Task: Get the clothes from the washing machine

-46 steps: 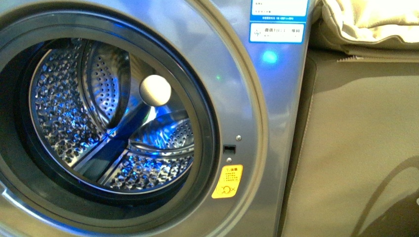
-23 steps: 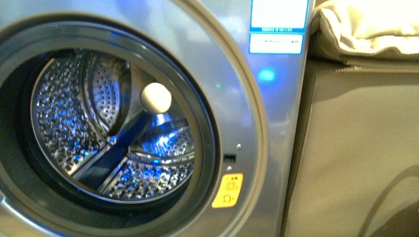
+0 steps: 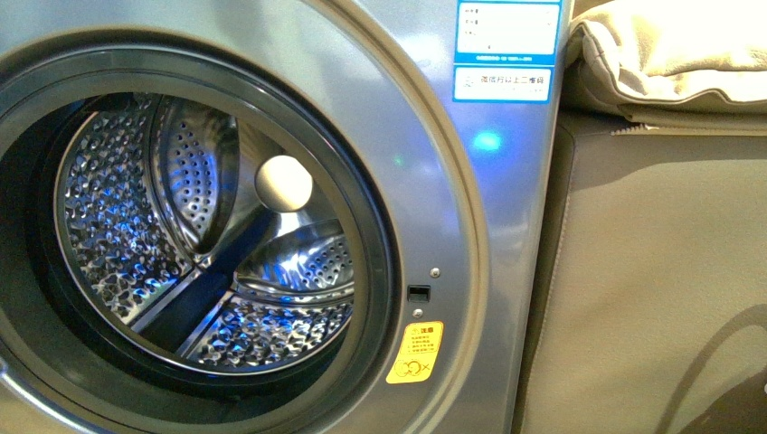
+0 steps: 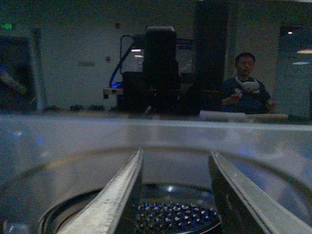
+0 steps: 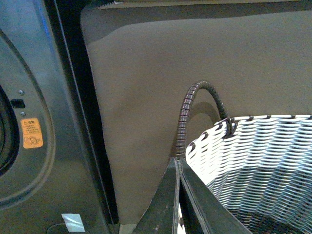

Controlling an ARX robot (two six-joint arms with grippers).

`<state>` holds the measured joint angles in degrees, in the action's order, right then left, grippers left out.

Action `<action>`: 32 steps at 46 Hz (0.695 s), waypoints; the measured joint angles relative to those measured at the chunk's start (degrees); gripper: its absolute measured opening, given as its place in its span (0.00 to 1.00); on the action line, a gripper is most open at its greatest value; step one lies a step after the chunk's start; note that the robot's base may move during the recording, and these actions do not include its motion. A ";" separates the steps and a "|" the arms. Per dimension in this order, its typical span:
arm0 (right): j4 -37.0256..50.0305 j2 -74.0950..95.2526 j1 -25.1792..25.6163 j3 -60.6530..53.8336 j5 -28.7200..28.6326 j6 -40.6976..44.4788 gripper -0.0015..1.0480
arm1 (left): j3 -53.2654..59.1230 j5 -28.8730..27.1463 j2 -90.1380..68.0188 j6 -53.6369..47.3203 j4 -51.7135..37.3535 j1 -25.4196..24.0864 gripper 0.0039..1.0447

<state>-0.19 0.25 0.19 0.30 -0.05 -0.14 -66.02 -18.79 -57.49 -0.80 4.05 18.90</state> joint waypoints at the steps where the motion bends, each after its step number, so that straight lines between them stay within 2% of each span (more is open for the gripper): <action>1: 0.00 0.00 0.00 0.02 0.00 0.00 0.02 | 2.95 0.52 1.64 0.07 -1.27 -0.63 0.38; 9: 0.00 0.00 0.00 0.00 0.00 0.00 0.02 | 25.49 5.92 12.13 0.50 -10.40 -5.57 0.03; 10: 0.00 0.00 0.00 0.00 0.00 0.00 0.02 | 27.69 6.64 12.98 0.74 -11.23 -5.97 0.02; 19: 0.00 0.00 0.00 0.00 0.00 0.00 0.02 | 40.19 9.66 19.06 0.74 -16.17 -9.86 0.03; 32: 0.00 0.00 0.00 0.00 0.00 0.00 0.02 | 50.86 14.73 26.56 0.83 -19.45 -14.14 0.03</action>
<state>-0.19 0.25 0.19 0.30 -0.05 -0.14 -15.16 -4.05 -30.94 0.03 -15.40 4.75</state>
